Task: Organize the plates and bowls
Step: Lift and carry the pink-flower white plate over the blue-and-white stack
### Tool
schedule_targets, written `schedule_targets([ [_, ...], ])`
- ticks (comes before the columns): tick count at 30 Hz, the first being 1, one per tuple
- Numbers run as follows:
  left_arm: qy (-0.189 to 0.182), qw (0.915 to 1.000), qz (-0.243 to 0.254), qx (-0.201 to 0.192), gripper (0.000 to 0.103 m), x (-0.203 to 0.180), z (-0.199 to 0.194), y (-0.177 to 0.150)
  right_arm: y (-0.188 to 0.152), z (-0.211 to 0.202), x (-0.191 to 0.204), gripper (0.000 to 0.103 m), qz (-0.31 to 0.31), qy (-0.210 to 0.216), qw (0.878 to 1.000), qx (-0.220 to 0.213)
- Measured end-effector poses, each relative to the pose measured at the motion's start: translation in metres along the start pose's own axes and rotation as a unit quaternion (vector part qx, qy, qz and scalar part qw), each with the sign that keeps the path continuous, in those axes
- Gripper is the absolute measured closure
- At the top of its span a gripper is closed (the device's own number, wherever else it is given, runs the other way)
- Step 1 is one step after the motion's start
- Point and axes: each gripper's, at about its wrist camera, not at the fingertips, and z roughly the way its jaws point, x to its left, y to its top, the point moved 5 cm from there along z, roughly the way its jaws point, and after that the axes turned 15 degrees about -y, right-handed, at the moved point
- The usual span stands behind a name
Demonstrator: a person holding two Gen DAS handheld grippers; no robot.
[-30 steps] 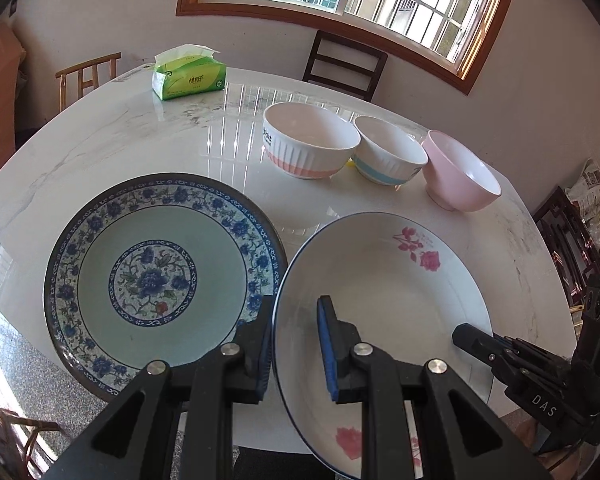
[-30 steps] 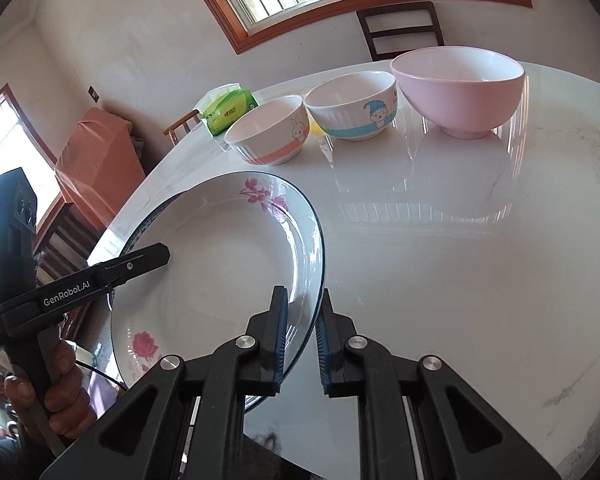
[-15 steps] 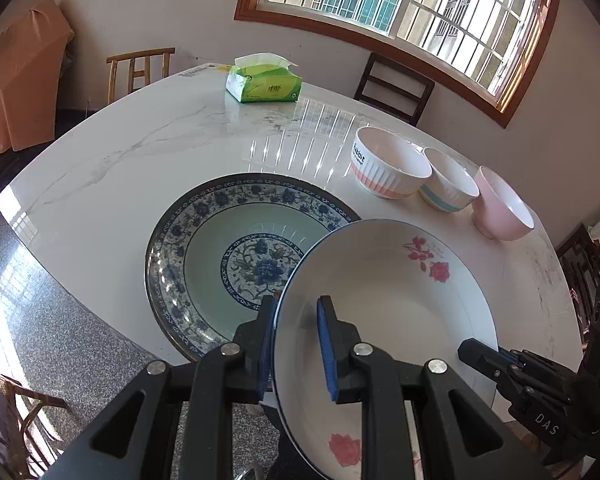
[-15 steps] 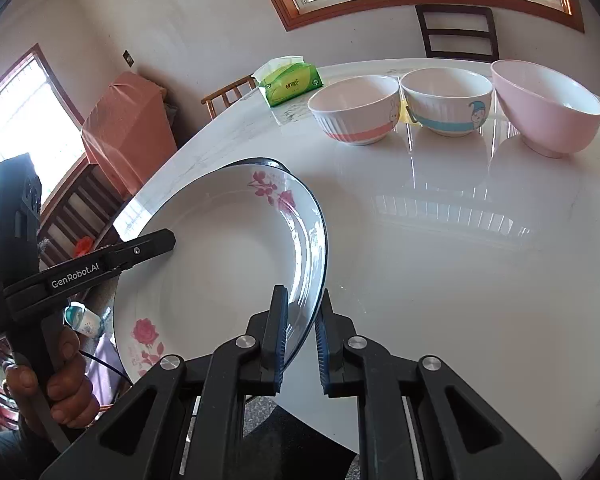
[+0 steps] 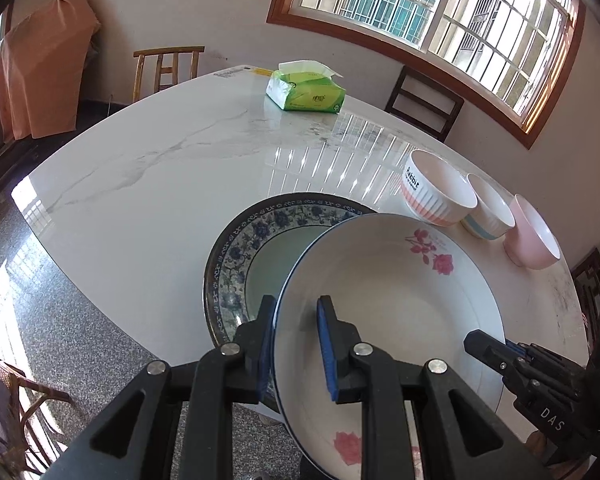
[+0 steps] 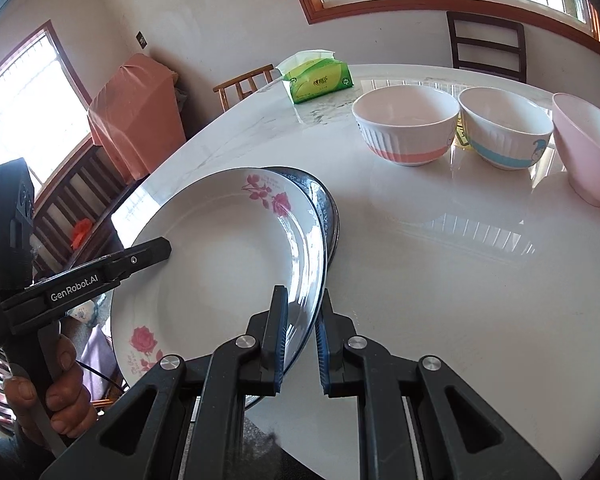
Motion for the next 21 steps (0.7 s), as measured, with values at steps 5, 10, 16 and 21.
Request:
schedule_targets([
  [5,0.007,0.9999,-0.008,-0.004,0.082,0.012,0.005,0.009,0.007,0.011,0.01,0.089,-0.013,-0.003,1.0,-0.003],
  [10,0.01,0.9999,-0.012,-0.005,0.082,0.019,0.013,0.015,0.013,0.021,0.012,0.089,-0.017,-0.007,1.0,-0.006],
  [16,0.014,0.9998,-0.012,-0.006,0.082,0.023,0.019,0.02,0.017,0.029,0.012,0.089,-0.015,-0.007,1.0,-0.006],
  [21,0.017,0.9998,-0.011,-0.007,0.082,0.026,0.021,0.023,0.018,0.032,0.013,0.089,-0.016,-0.005,1.0,-0.007],
])
